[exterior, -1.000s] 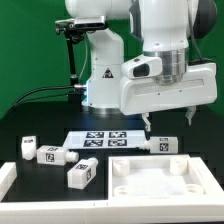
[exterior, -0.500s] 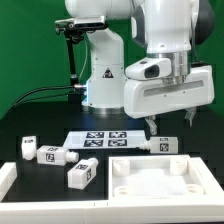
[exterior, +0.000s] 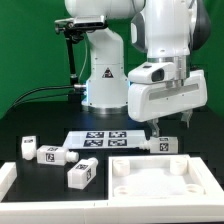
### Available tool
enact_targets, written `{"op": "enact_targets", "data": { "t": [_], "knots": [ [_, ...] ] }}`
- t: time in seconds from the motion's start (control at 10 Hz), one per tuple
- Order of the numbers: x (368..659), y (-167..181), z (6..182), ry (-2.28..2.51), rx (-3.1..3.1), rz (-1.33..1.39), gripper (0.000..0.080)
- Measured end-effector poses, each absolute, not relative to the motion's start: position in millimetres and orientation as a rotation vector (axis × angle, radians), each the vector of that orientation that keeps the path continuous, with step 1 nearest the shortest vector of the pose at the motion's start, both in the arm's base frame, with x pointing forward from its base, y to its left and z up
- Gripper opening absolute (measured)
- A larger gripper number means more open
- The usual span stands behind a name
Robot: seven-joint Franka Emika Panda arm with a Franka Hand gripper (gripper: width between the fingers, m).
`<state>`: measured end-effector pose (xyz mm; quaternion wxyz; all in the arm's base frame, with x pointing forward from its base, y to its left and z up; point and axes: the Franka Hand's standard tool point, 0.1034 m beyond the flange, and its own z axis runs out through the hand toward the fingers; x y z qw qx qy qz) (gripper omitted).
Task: Assemble one leg
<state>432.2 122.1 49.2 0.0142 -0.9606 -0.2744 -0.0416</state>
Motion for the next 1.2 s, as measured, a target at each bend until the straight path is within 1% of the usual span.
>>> {"op": "enact_targets", "data": {
  "t": [0.1,0.5,0.7,0.9,1.0,1.1,1.2],
  "knots": [
    [431,123,47.9,-0.922,-2.976,-0.135,0.0649],
    [411,126,22.9,-1.242,-2.873,-0.046,0.0649],
    [406,119,9.5,-1.253,-2.867,-0.002,0.0649],
    [410,114,9.7,-1.232,-2.876,-0.008,0.0649],
    [410,114,9.7,-1.232,-2.876,-0.008,0.0554],
    [410,114,9.7,-1.231,-2.877,-0.008,0.042],
    [410,114,9.7,-1.231,-2.877,-0.008,0.042]
  ]
}}
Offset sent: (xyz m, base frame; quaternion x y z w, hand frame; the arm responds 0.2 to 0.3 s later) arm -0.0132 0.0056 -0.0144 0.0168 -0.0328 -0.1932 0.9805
